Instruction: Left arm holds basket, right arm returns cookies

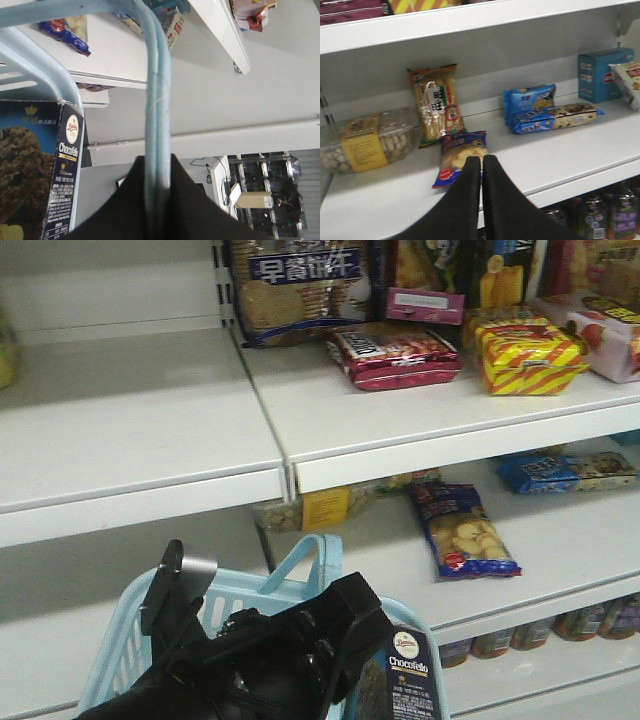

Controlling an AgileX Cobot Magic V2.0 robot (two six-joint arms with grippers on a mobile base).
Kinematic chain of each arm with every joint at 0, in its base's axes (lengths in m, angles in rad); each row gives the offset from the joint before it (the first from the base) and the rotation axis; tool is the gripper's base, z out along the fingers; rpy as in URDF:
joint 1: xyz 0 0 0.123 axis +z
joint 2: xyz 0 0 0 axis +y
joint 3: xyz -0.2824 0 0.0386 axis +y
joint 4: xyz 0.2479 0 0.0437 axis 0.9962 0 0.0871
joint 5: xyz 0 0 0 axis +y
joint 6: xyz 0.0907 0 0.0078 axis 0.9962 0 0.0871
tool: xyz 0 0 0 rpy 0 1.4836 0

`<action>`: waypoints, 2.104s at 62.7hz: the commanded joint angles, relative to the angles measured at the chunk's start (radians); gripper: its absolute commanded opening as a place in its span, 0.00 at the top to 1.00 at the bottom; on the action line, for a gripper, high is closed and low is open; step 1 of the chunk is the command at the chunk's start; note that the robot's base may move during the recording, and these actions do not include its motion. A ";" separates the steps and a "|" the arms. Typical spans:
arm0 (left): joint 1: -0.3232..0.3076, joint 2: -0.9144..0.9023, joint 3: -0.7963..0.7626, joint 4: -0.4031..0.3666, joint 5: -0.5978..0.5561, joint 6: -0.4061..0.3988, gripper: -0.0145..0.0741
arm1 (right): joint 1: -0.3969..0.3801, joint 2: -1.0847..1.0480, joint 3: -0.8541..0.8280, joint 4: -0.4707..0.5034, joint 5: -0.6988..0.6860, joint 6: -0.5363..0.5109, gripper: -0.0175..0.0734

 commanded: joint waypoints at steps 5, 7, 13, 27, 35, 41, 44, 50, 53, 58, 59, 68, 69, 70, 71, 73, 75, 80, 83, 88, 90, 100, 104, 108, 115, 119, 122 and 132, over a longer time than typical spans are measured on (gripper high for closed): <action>-0.001 -0.028 -0.030 0.042 -0.032 0.002 0.84 | -0.004 -0.016 0.004 -0.001 -0.073 0.000 0.82; -0.001 -0.028 -0.030 0.042 -0.033 0.002 0.84 | -0.004 -0.016 0.004 -0.001 -0.073 0.000 0.82; -0.001 -0.028 -0.030 0.042 -0.033 0.002 0.84 | -0.004 -0.016 0.004 -0.001 -0.073 0.000 0.82; -0.001 -0.028 -0.030 0.042 -0.032 0.002 0.84 | -0.004 -0.016 0.004 -0.001 -0.073 0.000 0.82; -0.001 -0.028 -0.030 0.042 -0.031 0.002 0.84 | -0.004 -0.016 0.004 -0.001 -0.073 0.000 0.82; -0.001 -0.028 -0.030 0.042 -0.030 0.002 0.84 | -0.004 -0.016 0.004 -0.001 -0.073 0.000 0.82; -0.001 -0.028 -0.030 0.042 -0.030 0.002 0.84 | -0.004 -0.016 0.004 -0.001 -0.073 0.000 0.82; -0.001 -0.028 -0.030 0.042 -0.030 0.002 0.84 | -0.004 -0.016 0.004 -0.001 -0.073 0.000 0.82; -0.001 -0.028 -0.030 0.042 -0.030 0.002 0.84 | -0.004 -0.016 0.004 -0.001 -0.073 0.000 0.82; -0.001 -0.028 -0.030 0.042 -0.030 0.002 0.84 | -0.004 -0.016 0.004 -0.001 -0.073 0.000 0.82; -0.001 -0.028 -0.030 0.042 -0.030 0.002 0.84 | -0.004 -0.016 0.004 -0.001 -0.073 0.000 0.82; -0.001 -0.028 -0.030 0.042 -0.030 0.002 0.84 | -0.004 -0.016 0.004 -0.001 -0.073 0.000 0.82; -0.001 -0.028 -0.030 0.042 -0.030 0.002 0.84 | -0.004 -0.016 0.004 -0.001 -0.073 0.000 0.82; -0.001 -0.028 -0.030 0.042 -0.030 0.002 0.84 | -0.004 -0.016 0.004 -0.001 -0.073 0.000 0.82; -0.001 -0.028 -0.030 0.042 -0.030 0.002 0.84 | -0.004 -0.016 0.004 -0.001 -0.073 0.000 0.82; -0.001 -0.028 -0.030 0.042 -0.030 0.002 0.84 | -0.004 -0.016 0.004 -0.001 -0.073 0.000 0.82; -0.001 -0.028 -0.030 0.042 -0.030 0.002 0.84 | -0.004 -0.016 0.004 -0.001 -0.073 0.000 0.82; -0.001 -0.028 -0.030 0.042 -0.030 0.002 0.84 | -0.004 -0.016 0.004 -0.001 -0.073 0.000 0.82; -0.001 -0.028 -0.030 0.042 -0.030 0.002 0.84 | -0.004 -0.016 0.004 -0.001 -0.073 0.000 0.82; -0.001 -0.028 -0.030 0.042 -0.030 0.002 0.84 | -0.004 -0.016 0.004 -0.001 -0.073 0.000 0.82; -0.001 -0.028 -0.030 0.042 -0.030 0.002 0.84 | -0.004 -0.016 0.004 -0.001 -0.073 0.000 0.82; -0.001 -0.028 -0.030 0.042 -0.034 0.002 0.84 | -0.004 -0.016 0.004 -0.001 -0.073 0.000 0.82; -0.001 -0.028 -0.030 0.042 -0.034 0.002 0.84 | -0.004 -0.016 0.004 -0.001 -0.073 0.000 0.82; -0.001 -0.028 -0.030 0.042 -0.034 0.002 0.84 | -0.004 -0.016 0.004 -0.001 -0.073 0.000 0.82; -0.001 -0.028 -0.030 0.042 -0.034 0.002 0.84 | -0.004 -0.016 0.004 -0.001 -0.073 0.000 0.82; -0.001 -0.028 -0.030 0.042 -0.034 0.002 0.84 | -0.004 -0.016 0.004 -0.001 -0.073 0.000 0.82; -0.001 -0.028 -0.030 0.042 -0.034 0.002 0.84 | -0.004 -0.016 0.004 -0.001 -0.073 0.000 0.82; -0.001 -0.028 -0.030 0.042 -0.034 0.002 0.84 | -0.004 -0.016 0.004 -0.001 -0.073 0.000 0.82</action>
